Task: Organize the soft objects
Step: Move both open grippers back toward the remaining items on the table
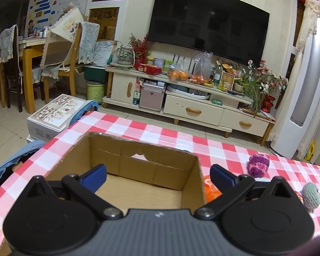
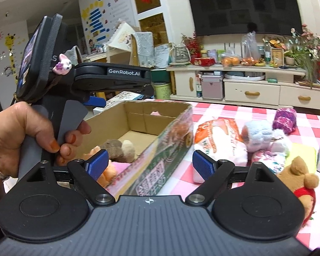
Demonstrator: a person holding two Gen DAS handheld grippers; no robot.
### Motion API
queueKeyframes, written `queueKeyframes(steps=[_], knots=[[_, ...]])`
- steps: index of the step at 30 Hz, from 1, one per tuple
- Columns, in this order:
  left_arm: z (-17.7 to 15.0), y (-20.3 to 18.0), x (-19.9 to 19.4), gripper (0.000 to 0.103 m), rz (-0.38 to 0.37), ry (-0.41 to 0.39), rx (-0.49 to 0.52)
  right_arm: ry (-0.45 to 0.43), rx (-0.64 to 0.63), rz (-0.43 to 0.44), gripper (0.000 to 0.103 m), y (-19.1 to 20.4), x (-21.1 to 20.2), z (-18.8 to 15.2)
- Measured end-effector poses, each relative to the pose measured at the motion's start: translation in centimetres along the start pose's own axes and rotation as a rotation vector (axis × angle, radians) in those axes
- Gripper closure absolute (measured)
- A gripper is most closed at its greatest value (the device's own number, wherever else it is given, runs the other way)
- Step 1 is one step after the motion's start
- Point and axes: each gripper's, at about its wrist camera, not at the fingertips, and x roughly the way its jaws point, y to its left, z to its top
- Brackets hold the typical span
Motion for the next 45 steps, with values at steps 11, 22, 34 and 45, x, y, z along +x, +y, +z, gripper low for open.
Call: queueKeyframes(steps=[11, 22, 34, 45], knots=[[-0.6, -2.9, -0.2, 0.001, -0.032, -0.008, 0.04, -0.029, 0.064, -0.066, 0.0, -1.5, -1.3, -0.5], [-1.4, -5.7, -0.4, 0.001, -0.055, -0.01, 0.076, -0.065, 0.097, -0.12, 0.0, -2.6, -2.3, -0.8], [-2.5, -8.8, -0.1, 0.001, -0.079, 0.008, 0.126, -0.085, 0.136, -0.18, 0.0, -3.7, -2.7, -1.2], [-4.0, -12.5, -0.2, 0.001, -0.13, 0.012, 0.183, -0.119, 0.18, -0.254, 0.0, -5.5, -3.4, -1.4]])
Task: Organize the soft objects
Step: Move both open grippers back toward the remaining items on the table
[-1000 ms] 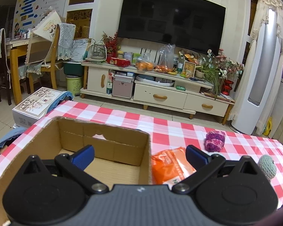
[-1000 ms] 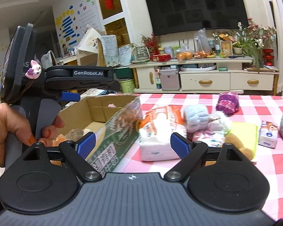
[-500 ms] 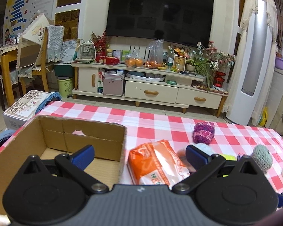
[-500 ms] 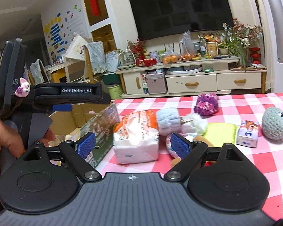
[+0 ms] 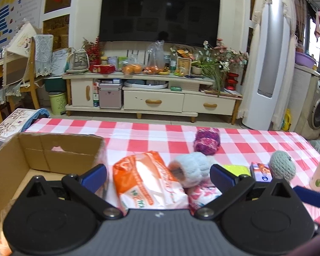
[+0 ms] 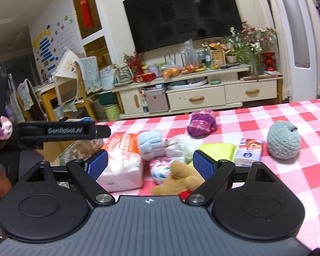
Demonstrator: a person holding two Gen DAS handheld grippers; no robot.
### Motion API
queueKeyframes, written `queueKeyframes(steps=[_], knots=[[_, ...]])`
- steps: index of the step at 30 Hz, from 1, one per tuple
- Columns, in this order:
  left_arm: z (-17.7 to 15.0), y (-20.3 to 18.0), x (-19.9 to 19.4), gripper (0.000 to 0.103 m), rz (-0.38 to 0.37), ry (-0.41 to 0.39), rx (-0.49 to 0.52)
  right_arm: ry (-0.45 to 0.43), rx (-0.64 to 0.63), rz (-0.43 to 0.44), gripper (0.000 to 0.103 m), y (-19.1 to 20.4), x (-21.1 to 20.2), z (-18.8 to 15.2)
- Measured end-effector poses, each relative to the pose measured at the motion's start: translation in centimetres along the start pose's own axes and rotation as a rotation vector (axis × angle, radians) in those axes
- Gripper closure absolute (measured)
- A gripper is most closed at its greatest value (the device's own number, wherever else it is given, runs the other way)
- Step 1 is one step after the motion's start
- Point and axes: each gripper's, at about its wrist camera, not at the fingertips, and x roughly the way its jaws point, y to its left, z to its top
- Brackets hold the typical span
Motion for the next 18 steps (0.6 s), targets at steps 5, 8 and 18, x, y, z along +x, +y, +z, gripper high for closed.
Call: queueKeyframes(steps=[5, 8, 18], knots=[[-0.3, -1.5, 0.3, 0.001, -0.02, 0.01, 0.025, -0.012, 0.018, -0.032, 0.0, -0.5, -0.2, -0.2], [-0.6, -2.3, 0.5, 0.001, -0.032, 0.017, 0.036, -0.021, 0.029, -0.056, 0.0, -0.8, -0.4, -0.4], [-1.9, -5.5, 1.2, 0.001, -0.108, 0.056, 0.101, -0.056, 0.095, -0.167, 0.0, -3.2, -0.7, -0.5]])
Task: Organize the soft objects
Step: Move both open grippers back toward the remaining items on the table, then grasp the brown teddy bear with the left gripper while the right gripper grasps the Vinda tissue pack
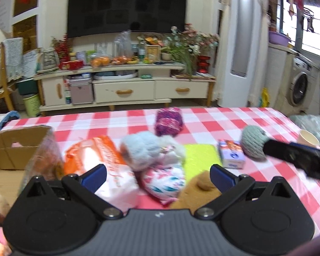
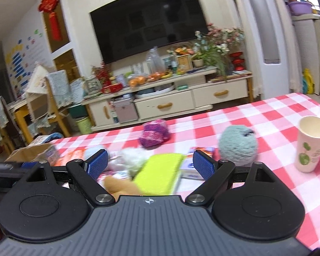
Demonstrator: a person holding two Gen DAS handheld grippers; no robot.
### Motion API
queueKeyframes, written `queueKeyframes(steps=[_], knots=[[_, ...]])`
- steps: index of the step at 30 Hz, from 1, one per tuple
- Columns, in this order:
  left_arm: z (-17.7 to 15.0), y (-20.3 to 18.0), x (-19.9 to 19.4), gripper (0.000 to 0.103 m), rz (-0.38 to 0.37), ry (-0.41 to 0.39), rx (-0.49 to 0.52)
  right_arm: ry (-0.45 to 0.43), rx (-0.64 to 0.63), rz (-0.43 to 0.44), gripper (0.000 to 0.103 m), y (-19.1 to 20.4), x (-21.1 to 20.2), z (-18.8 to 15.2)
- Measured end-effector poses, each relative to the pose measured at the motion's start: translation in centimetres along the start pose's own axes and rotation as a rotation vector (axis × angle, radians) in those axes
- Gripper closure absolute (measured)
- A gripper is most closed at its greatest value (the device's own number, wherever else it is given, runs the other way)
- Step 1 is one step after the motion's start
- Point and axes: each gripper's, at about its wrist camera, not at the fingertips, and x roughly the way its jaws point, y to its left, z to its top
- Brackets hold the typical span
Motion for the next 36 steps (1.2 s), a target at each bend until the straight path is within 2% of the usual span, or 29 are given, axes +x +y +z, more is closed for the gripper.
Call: queueKeyframes(steps=[5, 10, 13, 22, 29, 36], knots=[[-0.8, -1.9, 0.3, 0.001, -0.079, 0.023, 0.05, 0.003, 0.034, -0.075, 0.0, -1.7, 0.8, -0.3], [-1.9, -3.9, 0.7, 0.001, -0.158, 0.053, 0.104, 0.064, 0.048, -0.101, 0.0, -2.4, 3.4, -0.6], [-2.6, -5.0, 1.2, 0.001, -0.179, 0.075, 0.143, 0.11, 0.046, -0.104, 0.0, -2.6, 5.2, -1.0], [-3.6, -6.3, 3.1, 0.001, -0.182, 0.126, 0.202, 0.177, 0.026, -0.113, 0.0, -3.2, 9.8, -1.4], [-3.8, -6.6, 4.5, 0.001, -0.166, 0.154, 0.201, 0.212, 0.038, -0.118, 0.0, -4.4, 13.5, -1.1], [-3.9, -6.4, 5.7, 0.001, -0.153, 0.184, 0.184, 0.233, 0.017, -0.136, 0.0, -5.1, 14.7, -1.3]])
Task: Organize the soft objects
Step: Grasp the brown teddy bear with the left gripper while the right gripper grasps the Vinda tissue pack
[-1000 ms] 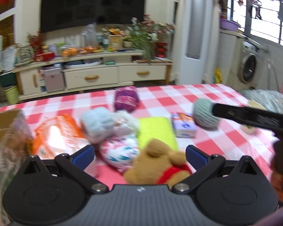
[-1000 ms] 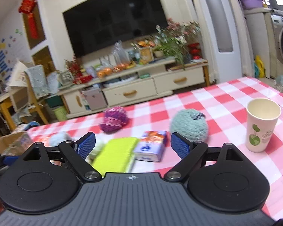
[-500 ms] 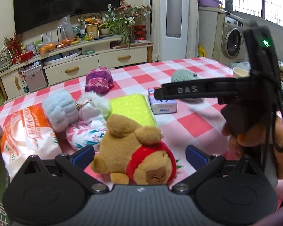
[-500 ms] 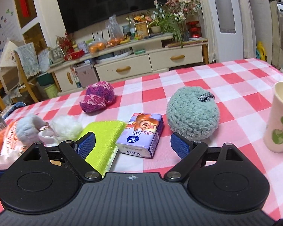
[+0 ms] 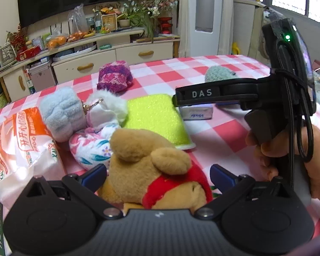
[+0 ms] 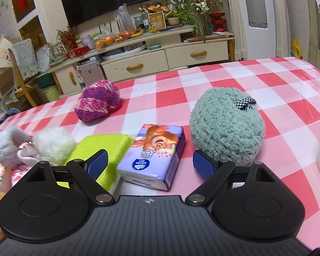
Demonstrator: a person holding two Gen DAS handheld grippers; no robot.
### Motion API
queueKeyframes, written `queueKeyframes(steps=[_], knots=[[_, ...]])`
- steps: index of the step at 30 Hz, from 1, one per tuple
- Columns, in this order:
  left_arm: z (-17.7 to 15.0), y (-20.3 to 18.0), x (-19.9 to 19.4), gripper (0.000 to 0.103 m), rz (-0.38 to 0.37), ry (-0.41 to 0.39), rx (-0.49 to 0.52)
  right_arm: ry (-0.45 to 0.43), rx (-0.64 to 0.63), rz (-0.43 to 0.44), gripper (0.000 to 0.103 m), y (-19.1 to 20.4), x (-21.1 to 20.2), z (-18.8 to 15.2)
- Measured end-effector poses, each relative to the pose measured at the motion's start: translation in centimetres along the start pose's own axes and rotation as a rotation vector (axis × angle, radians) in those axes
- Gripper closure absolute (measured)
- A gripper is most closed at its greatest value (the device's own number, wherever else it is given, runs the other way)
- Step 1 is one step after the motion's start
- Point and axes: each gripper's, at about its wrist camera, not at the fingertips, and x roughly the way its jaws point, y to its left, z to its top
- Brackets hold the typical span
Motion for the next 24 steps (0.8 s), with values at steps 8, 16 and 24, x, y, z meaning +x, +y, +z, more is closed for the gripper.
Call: queueKeyframes(steps=[8, 16, 24], knots=[[0.0, 0.6, 0.7, 0.01, 0.024, 0.036, -0.033, 0.006, -0.047, -0.038, 0.009, -0.4, 0.5, -0.2], [0.2, 0.6, 0.2, 0.017, 0.01, 0.038, -0.046, 0.015, -0.147, -0.065, 0.034, -0.2, 0.3, -0.6], [-0.1, 1.1, -0.9, 0.018, -0.016, 0.031, -0.077, 0.008, -0.179, -0.061, 0.036, -0.2, -0.6, -1.0]])
